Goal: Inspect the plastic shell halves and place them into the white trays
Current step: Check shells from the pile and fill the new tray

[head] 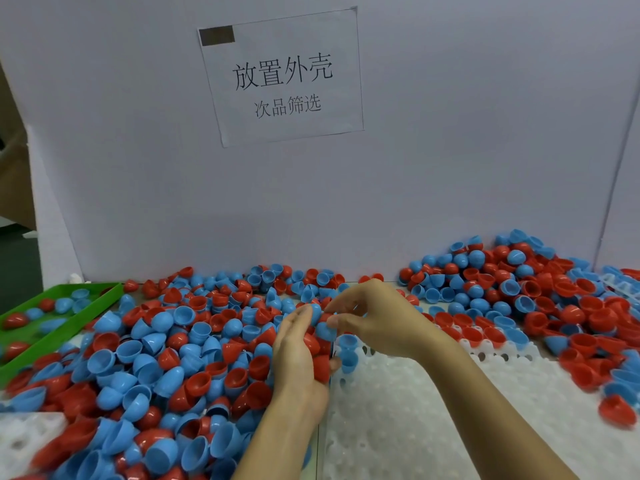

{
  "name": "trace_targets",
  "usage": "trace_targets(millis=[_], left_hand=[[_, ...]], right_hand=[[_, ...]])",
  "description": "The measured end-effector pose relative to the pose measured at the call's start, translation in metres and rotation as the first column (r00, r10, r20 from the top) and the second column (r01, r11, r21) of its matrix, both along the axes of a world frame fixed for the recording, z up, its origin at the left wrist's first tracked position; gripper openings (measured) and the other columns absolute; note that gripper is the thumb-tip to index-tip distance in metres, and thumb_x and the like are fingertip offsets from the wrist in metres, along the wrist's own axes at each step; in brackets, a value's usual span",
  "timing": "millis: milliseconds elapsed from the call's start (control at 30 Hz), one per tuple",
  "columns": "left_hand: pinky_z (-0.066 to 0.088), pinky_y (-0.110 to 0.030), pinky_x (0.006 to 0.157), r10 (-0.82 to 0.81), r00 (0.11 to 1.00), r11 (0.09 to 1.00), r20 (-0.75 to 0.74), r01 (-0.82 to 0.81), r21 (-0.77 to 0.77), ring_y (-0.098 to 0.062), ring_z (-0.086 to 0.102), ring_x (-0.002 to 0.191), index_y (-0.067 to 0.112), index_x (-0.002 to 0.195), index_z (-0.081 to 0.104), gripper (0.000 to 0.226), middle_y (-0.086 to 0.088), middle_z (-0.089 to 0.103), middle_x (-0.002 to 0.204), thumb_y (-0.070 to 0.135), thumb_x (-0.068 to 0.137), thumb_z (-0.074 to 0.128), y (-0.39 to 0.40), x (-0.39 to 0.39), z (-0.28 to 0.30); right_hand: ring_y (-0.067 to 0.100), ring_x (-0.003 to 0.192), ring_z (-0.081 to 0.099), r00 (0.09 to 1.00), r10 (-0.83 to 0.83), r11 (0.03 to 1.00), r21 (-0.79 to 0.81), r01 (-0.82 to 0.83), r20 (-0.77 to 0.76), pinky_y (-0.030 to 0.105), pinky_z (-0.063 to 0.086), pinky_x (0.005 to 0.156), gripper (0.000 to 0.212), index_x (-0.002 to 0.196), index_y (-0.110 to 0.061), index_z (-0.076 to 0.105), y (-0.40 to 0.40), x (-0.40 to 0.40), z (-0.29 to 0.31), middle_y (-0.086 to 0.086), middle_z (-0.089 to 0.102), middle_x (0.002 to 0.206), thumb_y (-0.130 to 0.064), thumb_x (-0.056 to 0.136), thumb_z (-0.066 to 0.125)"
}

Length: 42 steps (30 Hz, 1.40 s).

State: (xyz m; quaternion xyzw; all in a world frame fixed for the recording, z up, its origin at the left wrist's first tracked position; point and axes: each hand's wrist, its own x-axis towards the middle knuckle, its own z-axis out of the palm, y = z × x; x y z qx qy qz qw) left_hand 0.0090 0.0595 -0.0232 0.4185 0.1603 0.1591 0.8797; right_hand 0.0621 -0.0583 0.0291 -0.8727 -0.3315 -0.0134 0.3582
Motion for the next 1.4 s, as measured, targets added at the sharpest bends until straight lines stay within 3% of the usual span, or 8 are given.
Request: trace_targets(millis=[200, 400, 667, 1000, 1233, 1267, 1333, 1400], left_hand=[[0.039, -0.022, 0.038, -0.048, 0.999, 0.999, 0.018, 0.048, 0.022, -0.017, 0.072, 0.068, 0.016, 0.122, 0.067, 0.031, -0.012, 0.077, 0.099, 0.032, 0.095, 0.065, -0.003, -0.002, 0.001], [0.039, -0.021, 0.036, -0.064, 0.998, 0.998, 0.019, 0.063, 0.019, -0.013, 0.067, 0.057, 0.012, 0.124, 0.065, 0.033, -0.010, 0.074, 0.089, 0.031, 0.097, 0.063, -0.004, -0.003, 0.001], [0.035, -0.021, 0.036, -0.071, 0.996, 0.997, 0.048, 0.069, 0.041, -0.016, 0.060, 0.054, 0.023, 0.110, 0.068, 0.016, -0.010, 0.072, 0.082, 0.017, 0.099, 0.057, -0.002, -0.002, 0.001], [0.033, -0.020, 0.035, -0.091, 0.996, 0.994, 0.023, 0.090, 0.062, -0.015, 0.059, 0.052, 0.019, 0.110, 0.065, 0.015, -0.004, 0.071, 0.069, 0.015, 0.099, 0.056, -0.005, -0.002, 0.002], [0.032, -0.019, 0.035, -0.070, 0.998, 0.995, 0.003, 0.070, 0.068, -0.019, 0.060, 0.056, 0.018, 0.107, 0.066, 0.013, -0.008, 0.072, 0.075, 0.013, 0.100, 0.056, -0.004, 0.000, 0.000], [0.033, -0.019, 0.036, -0.070, 0.998, 0.995, -0.005, 0.070, 0.074, -0.019, 0.061, 0.056, 0.018, 0.107, 0.066, 0.013, -0.009, 0.072, 0.077, 0.013, 0.099, 0.056, -0.005, 0.000, 0.000], [0.035, -0.020, 0.037, -0.062, 0.998, 0.994, -0.028, 0.064, 0.088, -0.019, 0.063, 0.056, 0.019, 0.107, 0.067, 0.014, -0.010, 0.073, 0.082, 0.014, 0.099, 0.057, -0.005, -0.001, -0.001], [0.038, -0.021, 0.039, -0.053, 0.997, 0.993, -0.048, 0.058, 0.102, -0.020, 0.067, 0.062, 0.020, 0.107, 0.068, 0.014, -0.011, 0.074, 0.092, 0.016, 0.099, 0.057, -0.005, -0.001, -0.001]], right_hand=[[0.000, 0.083, 0.066, 0.999, -0.039, 0.994, 0.097, 0.042, -0.029, 0.012, 0.051, 0.067, 0.024, 0.113, -0.021, 0.074, -0.008, 0.005, 0.001, -0.018, 0.068, 0.093, -0.034, 0.096, 0.062], [0.001, 0.077, 0.072, 0.983, -0.042, 0.972, 0.222, 0.081, -0.176, 0.014, 0.055, 0.063, 0.023, 0.115, -0.017, 0.069, -0.013, 0.007, 0.001, -0.009, 0.072, 0.093, -0.029, 0.099, 0.057], [0.005, 0.069, 0.072, 0.960, -0.043, 0.925, 0.352, 0.143, -0.276, 0.012, 0.052, 0.056, 0.020, 0.098, -0.025, 0.065, -0.012, 0.003, 0.003, 0.002, 0.073, 0.087, -0.018, 0.104, 0.047], [0.000, 0.071, 0.072, 0.941, -0.242, 0.968, -0.130, 0.216, -0.238, 0.020, 0.060, 0.072, 0.009, 0.103, -0.027, 0.067, -0.054, 0.015, 0.016, -0.007, 0.070, 0.095, -0.025, 0.096, 0.062], [0.007, 0.069, 0.072, 0.869, -0.431, 0.751, -0.631, 0.194, -0.245, 0.016, 0.056, 0.062, 0.021, 0.110, -0.013, 0.071, -0.090, 0.005, 0.037, 0.000, 0.074, 0.092, -0.025, 0.093, 0.068], [0.004, 0.072, 0.071, 0.910, -0.368, 0.797, -0.568, 0.205, -0.188, 0.016, 0.056, 0.065, 0.025, 0.114, -0.017, 0.071, -0.085, 0.002, 0.040, -0.004, 0.074, 0.093, -0.029, 0.092, 0.068], [-0.001, 0.092, 0.070, 0.983, -0.089, 0.993, -0.088, 0.075, -0.162, 0.021, 0.055, 0.085, 0.045, 0.133, -0.030, 0.060, -0.064, -0.005, 0.042, -0.016, 0.071, 0.112, -0.037, 0.089, 0.070], [0.005, 0.117, 0.063, 0.916, 0.275, 0.906, 0.398, -0.144, -0.293, 0.032, 0.050, 0.100, 0.073, 0.146, -0.050, 0.037, -0.040, -0.015, 0.045, -0.024, 0.050, 0.142, -0.034, 0.084, 0.073]])
